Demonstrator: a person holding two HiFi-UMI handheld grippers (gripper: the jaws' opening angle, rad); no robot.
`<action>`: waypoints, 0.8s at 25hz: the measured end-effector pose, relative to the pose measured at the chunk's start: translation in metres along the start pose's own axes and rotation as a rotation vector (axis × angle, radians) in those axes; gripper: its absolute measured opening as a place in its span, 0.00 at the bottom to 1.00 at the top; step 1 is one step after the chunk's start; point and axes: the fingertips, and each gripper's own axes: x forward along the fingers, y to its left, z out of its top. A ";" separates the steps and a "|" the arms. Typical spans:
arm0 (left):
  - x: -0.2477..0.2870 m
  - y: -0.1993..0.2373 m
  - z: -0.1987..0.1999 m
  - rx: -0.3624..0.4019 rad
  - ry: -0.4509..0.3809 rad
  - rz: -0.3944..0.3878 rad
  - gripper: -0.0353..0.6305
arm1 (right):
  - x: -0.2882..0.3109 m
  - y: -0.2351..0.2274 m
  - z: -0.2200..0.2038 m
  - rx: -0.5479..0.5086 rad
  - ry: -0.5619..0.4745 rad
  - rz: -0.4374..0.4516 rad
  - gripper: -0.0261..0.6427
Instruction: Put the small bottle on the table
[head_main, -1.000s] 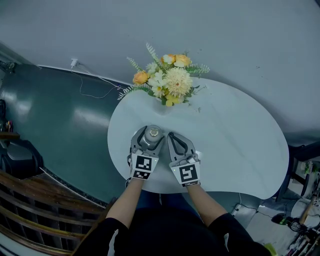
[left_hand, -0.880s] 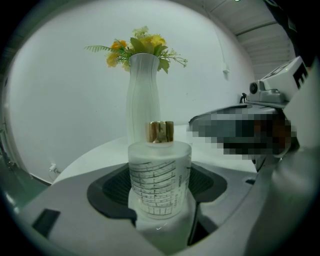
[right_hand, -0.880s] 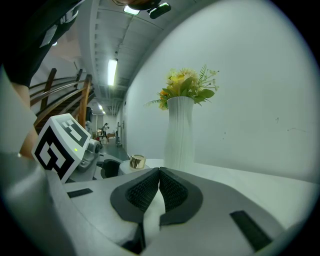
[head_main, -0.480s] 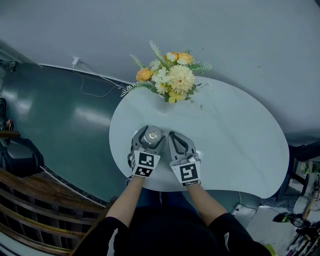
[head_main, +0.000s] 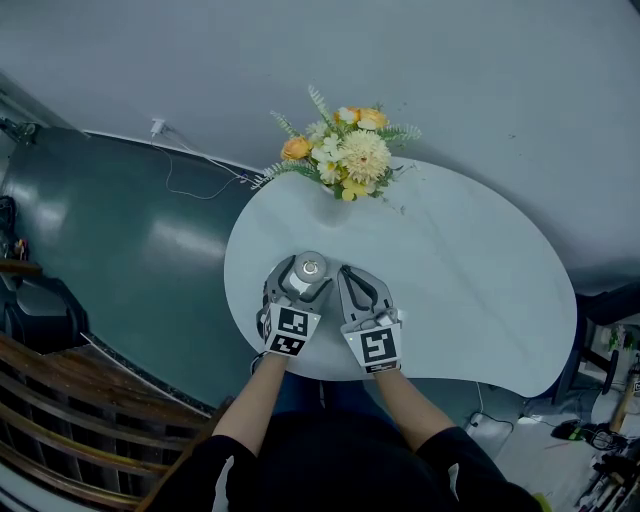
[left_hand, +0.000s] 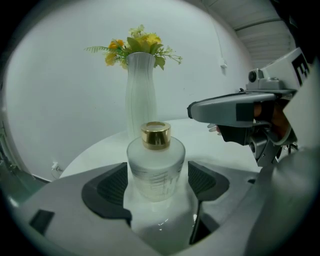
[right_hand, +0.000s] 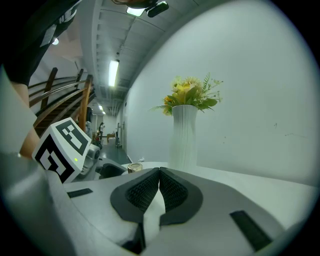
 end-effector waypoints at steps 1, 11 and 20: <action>-0.005 0.001 0.001 -0.006 -0.006 0.007 0.61 | -0.001 0.001 0.002 -0.003 -0.004 -0.001 0.07; -0.067 0.012 0.035 -0.055 -0.143 0.072 0.52 | -0.021 0.010 0.030 -0.016 -0.045 -0.022 0.07; -0.129 0.017 0.091 -0.040 -0.314 0.160 0.09 | -0.042 0.023 0.074 -0.040 -0.121 -0.032 0.07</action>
